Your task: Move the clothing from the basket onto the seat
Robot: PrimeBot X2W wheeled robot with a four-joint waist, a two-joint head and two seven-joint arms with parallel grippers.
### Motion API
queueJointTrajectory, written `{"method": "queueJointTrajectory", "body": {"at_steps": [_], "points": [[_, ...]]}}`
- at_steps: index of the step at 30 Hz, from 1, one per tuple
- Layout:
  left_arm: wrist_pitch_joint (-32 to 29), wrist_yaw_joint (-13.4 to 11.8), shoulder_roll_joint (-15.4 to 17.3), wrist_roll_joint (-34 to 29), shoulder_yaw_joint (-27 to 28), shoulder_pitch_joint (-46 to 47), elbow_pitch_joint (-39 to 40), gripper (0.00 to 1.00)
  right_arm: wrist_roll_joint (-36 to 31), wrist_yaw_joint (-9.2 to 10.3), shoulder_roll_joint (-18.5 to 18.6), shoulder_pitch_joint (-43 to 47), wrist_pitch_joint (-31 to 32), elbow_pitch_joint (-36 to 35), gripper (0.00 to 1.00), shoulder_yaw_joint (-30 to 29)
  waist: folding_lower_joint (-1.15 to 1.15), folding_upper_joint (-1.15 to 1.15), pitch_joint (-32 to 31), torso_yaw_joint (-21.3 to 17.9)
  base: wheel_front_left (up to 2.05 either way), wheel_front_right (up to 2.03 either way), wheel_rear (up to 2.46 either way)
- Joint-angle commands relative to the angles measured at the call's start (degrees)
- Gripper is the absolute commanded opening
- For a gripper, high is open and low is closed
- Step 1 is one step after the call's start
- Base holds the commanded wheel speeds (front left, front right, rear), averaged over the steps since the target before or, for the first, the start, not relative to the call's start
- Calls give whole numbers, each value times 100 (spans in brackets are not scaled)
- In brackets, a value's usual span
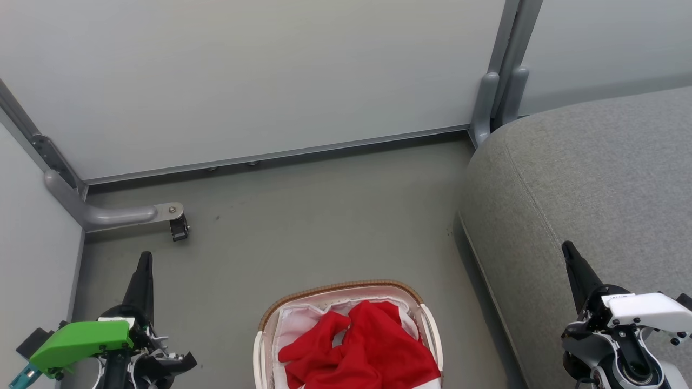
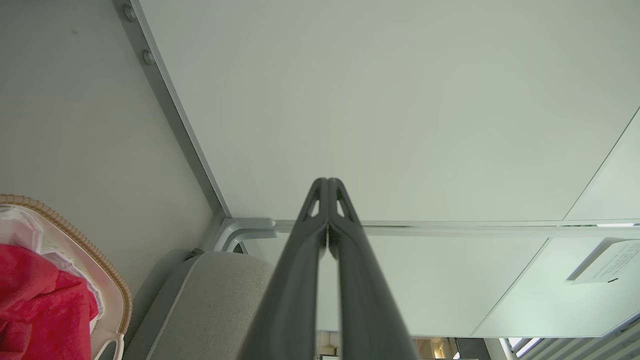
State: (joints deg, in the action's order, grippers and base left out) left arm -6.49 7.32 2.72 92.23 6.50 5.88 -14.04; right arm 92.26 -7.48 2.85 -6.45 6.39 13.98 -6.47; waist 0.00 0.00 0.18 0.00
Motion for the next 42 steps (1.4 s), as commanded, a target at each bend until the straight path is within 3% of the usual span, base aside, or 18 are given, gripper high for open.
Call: {"method": "queueJointTrajectory", "body": {"at_steps": [1, 2, 3, 17, 42], "points": [[0, 31, 32, -30, 9, 65, 11, 0, -15, -2, 15, 55, 21, 0, 0, -18, 0, 0, 0, 0, 0, 0, 0], [0, 32, 32, -30, 9, 65, 11, 0, -15, -2, 15, 55, 21, 0, 0, -18, 0, 0, 0, 0, 0, 0, 0], [2, -2, -5, 1, 0, -6, -17, 100, -2, 0, -3, 1, -2, 17, 100, 3, 0, 0, 0, 0, 0, 0, 0], [329, -3, 3, -219, -180, -69, -164, 100, -279, 1, 131, 9, -322, -10, 100, 266, 0, 0, 20, 13, 0, 0, 0], [914, 5, 48, -3058, -346, 126, -200, 100, -2766, 0, 311, -405, -912, -122, 100, 690, 0, 0, 136, 50, 0, 0, 0]]}}
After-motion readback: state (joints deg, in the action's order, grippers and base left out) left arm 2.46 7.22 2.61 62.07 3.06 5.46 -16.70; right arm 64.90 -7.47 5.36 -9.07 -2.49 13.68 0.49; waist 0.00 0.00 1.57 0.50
